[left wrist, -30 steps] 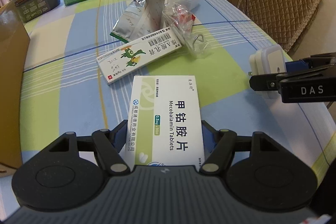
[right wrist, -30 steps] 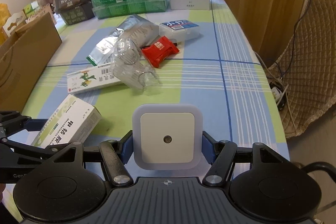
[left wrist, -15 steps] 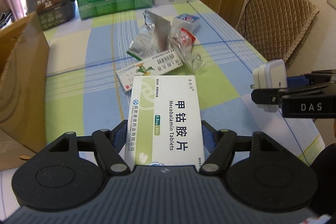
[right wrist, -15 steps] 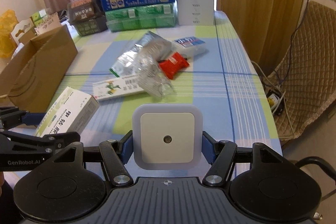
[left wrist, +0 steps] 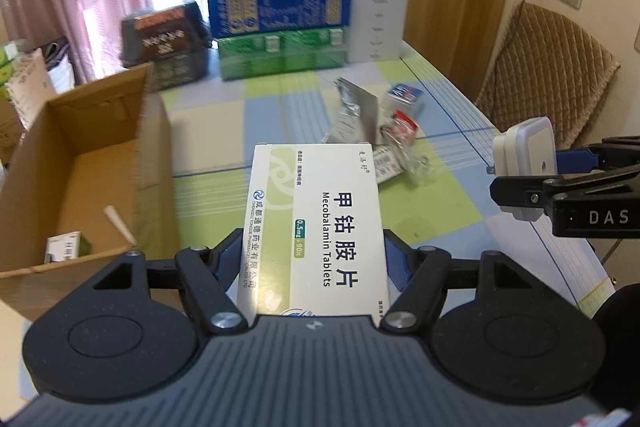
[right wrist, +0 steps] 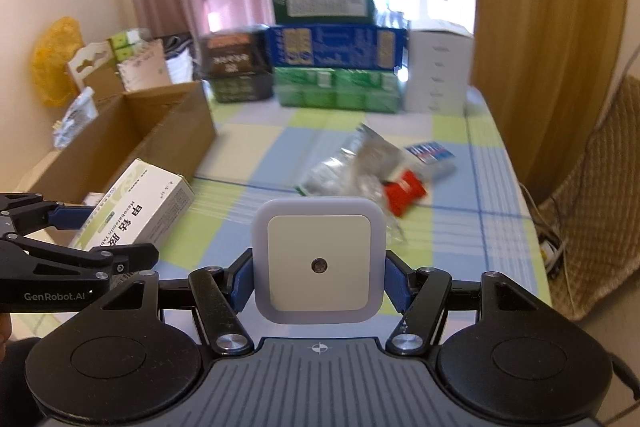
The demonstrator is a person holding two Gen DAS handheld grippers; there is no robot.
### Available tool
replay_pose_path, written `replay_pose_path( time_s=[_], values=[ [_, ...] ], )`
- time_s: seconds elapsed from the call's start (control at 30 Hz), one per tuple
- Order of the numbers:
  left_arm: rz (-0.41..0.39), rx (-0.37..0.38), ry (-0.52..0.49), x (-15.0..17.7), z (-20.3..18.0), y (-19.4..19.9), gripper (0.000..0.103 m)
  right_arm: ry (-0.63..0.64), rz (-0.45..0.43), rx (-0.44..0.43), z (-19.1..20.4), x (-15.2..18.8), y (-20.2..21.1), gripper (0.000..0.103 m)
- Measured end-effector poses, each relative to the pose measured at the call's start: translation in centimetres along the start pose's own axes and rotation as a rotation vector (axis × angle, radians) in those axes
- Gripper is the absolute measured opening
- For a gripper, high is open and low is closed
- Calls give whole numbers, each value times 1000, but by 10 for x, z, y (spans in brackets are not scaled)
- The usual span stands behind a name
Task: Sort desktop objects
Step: 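Carry the Mecobalamin box and the night light over the cardboard box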
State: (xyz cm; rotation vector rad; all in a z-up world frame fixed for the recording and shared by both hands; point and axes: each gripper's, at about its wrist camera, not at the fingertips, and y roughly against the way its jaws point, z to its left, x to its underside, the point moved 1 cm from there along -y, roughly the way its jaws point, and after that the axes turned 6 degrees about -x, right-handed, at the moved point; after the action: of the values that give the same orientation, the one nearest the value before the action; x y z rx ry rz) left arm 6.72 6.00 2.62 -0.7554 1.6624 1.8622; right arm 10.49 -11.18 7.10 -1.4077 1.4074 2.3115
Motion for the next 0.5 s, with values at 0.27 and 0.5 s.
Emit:
replay_pose_path(
  time_s=[0.27,0.5],
  values=[
    [-32,-59,40,-1,44,29,67,71,-22,-64,51,-21,-5,62],
    [-35,-126,77,1,89,41,67,125,-26,-122,88,-38,-21,62]
  ],
)
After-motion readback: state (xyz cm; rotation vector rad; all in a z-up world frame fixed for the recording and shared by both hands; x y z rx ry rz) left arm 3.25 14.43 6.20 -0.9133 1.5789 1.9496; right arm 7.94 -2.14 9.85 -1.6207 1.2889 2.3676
